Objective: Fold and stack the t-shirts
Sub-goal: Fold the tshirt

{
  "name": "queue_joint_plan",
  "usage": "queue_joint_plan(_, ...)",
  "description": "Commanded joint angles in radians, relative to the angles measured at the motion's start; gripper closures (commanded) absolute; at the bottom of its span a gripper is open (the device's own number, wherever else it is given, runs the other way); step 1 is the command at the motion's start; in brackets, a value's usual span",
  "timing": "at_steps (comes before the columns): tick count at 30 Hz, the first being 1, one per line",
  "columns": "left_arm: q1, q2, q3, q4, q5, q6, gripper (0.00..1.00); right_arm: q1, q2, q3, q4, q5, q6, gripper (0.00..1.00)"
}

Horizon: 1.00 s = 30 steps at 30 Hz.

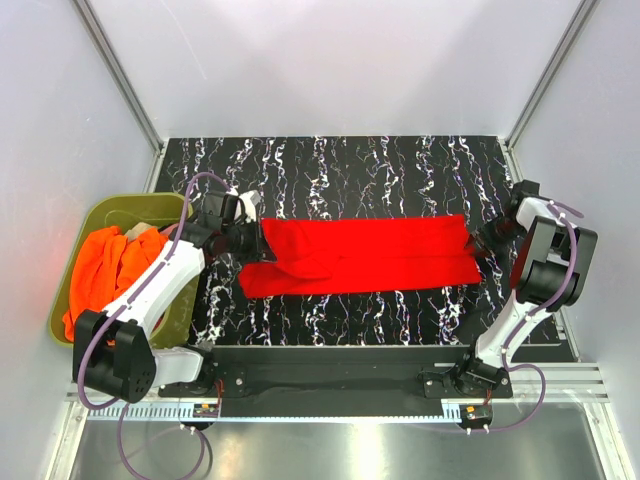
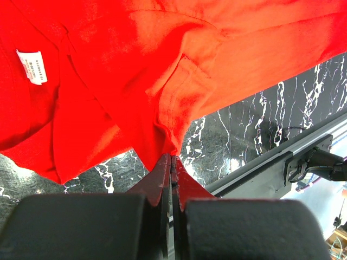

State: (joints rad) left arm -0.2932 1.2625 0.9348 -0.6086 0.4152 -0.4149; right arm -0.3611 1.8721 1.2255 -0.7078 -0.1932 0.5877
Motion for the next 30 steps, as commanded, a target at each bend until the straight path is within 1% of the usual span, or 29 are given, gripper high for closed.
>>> queue_joint_plan(1,0.006,-0.014,0.033,0.036,0.017,0.007,1.00,-0.002,0.021,0.052,-0.002,0.035,-0.019,0.65)
queue_joint_plan(5,0.008,-0.014,0.038,0.035,0.020,0.008,1.00,-0.002,0.041,0.074,-0.002,0.034,-0.020,0.73)
queue_joint_plan(7,0.009,-0.014,0.042,0.035,0.017,0.007,1.00,-0.002,0.033,0.072,-0.002,0.032,-0.014,0.80)
queue_joint_plan(9,0.008,-0.008,0.047,0.040,0.014,0.005,1.00,-0.002,0.027,0.066,-0.005,0.020,-0.014,0.91)
queue_joint_plan(10,0.008,-0.006,0.050,0.044,0.014,0.005,1.00,-0.002,0.027,0.063,-0.012,0.017,-0.009,0.98)
queue_joint_plan(11,0.009,-0.006,0.056,0.047,0.010,0.004,1.00,-0.002,0.019,0.060,-0.019,0.006,-0.008,1.00)
queue_joint_plan(14,0.015,0.000,0.094,0.058,-0.029,0.002,1.00,-0.002,-0.026,0.052,-0.036,-0.008,0.006,1.00)
queue_joint_plan(15,0.016,0.009,0.132,0.059,-0.041,0.004,1.00,-0.002,-0.037,0.054,-0.036,-0.009,0.011,1.00)
queue_joint_plan(17,0.023,0.038,0.173,0.081,-0.085,0.004,1.00,-0.002,-0.045,0.075,-0.038,-0.025,0.024,1.00)
queue_joint_plan(19,0.032,0.070,0.243,0.124,-0.102,0.005,1.00,-0.002,-0.034,0.121,-0.042,-0.046,0.041,1.00)
queue_joint_plan(20,0.046,0.115,0.274,0.128,-0.116,0.005,1.00,-0.002,-0.016,0.140,-0.045,-0.054,0.046,1.00)
queue_joint_plan(21,0.055,0.144,0.350,0.129,-0.118,0.005,1.00,-0.002,-0.004,0.161,-0.045,-0.061,0.052,1.00)
queue_joint_plan(23,0.080,0.222,0.424,0.132,-0.118,0.008,1.00,-0.002,0.027,0.221,-0.044,-0.089,0.067,1.00)
queue_joint_plan(24,0.086,0.247,0.488,0.136,-0.118,0.010,1.00,0.001,0.039,0.244,-0.044,-0.098,0.072,1.00)
queue_joint_plan(26,0.103,0.322,0.550,0.161,-0.122,0.030,1.00,0.004,0.080,0.311,-0.038,-0.121,0.080,1.00)
queue_joint_plan(27,0.111,0.349,0.614,0.167,-0.127,0.036,1.00,0.007,0.099,0.336,-0.036,-0.130,0.081,1.00)
queue_joint_plan(28,0.115,0.403,0.648,0.177,-0.131,0.042,1.00,0.010,0.116,0.383,-0.036,-0.147,0.080,1.00)
queue_joint_plan(30,0.132,0.454,0.734,0.216,-0.130,0.056,1.00,0.013,0.165,0.428,-0.032,-0.156,0.081,1.00)
